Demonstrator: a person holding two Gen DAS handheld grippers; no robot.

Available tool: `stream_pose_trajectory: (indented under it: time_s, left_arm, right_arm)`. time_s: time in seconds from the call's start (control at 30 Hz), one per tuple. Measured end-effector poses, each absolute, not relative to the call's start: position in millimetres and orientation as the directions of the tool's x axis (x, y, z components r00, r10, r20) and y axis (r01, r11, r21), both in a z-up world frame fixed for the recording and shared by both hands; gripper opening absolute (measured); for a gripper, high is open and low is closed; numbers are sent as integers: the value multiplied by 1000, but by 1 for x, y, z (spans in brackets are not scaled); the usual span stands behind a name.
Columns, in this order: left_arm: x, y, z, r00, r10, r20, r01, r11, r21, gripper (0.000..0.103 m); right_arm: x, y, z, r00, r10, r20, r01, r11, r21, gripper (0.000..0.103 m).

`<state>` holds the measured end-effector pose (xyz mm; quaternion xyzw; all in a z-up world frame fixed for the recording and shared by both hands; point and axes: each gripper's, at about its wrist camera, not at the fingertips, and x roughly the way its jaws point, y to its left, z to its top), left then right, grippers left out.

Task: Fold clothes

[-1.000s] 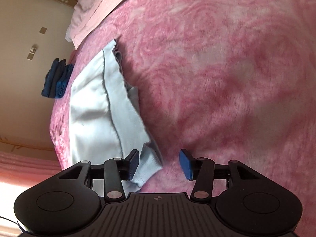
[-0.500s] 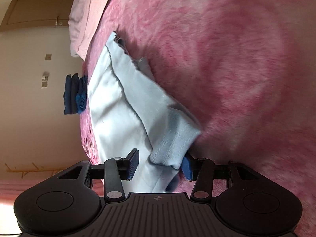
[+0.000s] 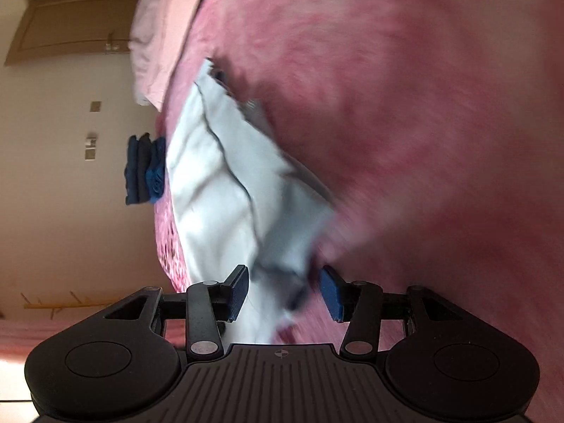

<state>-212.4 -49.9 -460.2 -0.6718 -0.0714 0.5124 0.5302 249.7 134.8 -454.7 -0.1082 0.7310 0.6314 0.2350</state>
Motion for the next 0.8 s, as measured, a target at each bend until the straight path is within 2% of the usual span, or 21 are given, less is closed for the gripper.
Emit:
stream_pose_trajectory:
  time_s: [0.2,0.23,0.27,0.37,0.47,0.57,0.8]
  left_arm:
    - [-213,-66,-459,431,656,-620,-433,-452,-780,19]
    - [-212,-65,-460,432,655,-620,-432,-453,-780,19]
    - [-213,-64,-460,433,653,-621,-431,-454,-779,19]
    - [-210,-57,-458,435,646,-627,-444,-452,-774,17]
    - [-208,-55,-454,429,641,-637,-463,-449,-764,12]
    - [-205,-58,-448,418,647,-638,-465,-451,-762,10]
    - [-190,-72,-436,400,643,-653,-492,-451,-745,9]
  right_arm:
    - [240,141,-467,-888,124,-443,-405,246,881,48]
    - [239,146,-468,-887,133,-442,-403,247,881,45]
    - [239,152,-468,-886,141,-442,-401,248,882,36]
    - [235,166,-470,-888,137,-440,-404,226,886,30]
    - [228,173,-464,-881,101,-462,-450,123,885,23]
    - [226,170,-452,-864,82,-497,-496,32,868,20]
    - [242,133,-431,-856,94,-508,-509,18,861,17]
